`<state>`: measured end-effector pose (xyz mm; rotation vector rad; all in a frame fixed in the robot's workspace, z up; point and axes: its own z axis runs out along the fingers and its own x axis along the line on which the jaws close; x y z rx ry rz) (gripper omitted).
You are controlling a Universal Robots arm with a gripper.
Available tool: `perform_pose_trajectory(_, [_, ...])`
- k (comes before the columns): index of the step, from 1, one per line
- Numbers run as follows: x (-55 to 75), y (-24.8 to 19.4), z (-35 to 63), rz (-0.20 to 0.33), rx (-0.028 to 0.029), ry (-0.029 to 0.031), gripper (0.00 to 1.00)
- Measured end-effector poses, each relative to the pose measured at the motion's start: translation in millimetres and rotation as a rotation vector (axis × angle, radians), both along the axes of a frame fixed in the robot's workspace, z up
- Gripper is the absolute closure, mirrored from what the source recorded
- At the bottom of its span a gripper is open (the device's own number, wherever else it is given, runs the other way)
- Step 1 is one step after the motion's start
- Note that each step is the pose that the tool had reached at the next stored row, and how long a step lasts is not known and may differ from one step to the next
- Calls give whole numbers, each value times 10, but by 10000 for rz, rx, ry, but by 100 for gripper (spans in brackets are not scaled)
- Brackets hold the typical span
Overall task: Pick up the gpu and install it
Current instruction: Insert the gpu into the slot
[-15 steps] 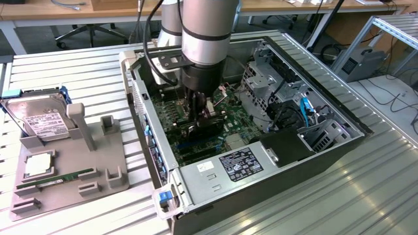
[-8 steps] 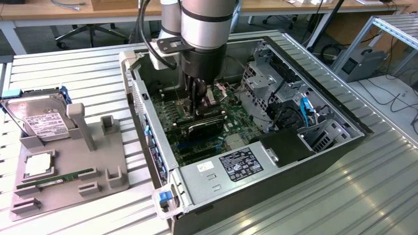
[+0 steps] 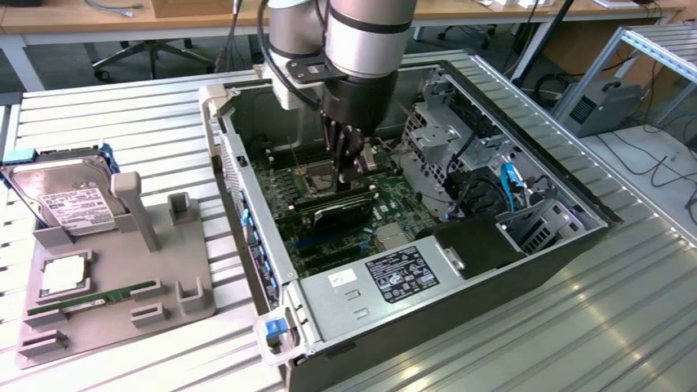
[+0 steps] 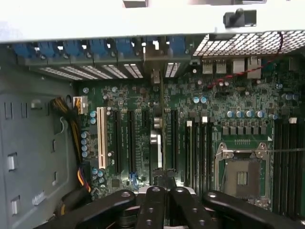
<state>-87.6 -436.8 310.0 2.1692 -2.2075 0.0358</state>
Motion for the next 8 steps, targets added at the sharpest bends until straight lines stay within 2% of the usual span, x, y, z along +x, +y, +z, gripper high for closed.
perform_pose_trajectory(3, [109, 0, 0, 2, 1, 104, 89])
perform_pose_trajectory(8, [142, 0, 0, 1, 0, 131, 89])
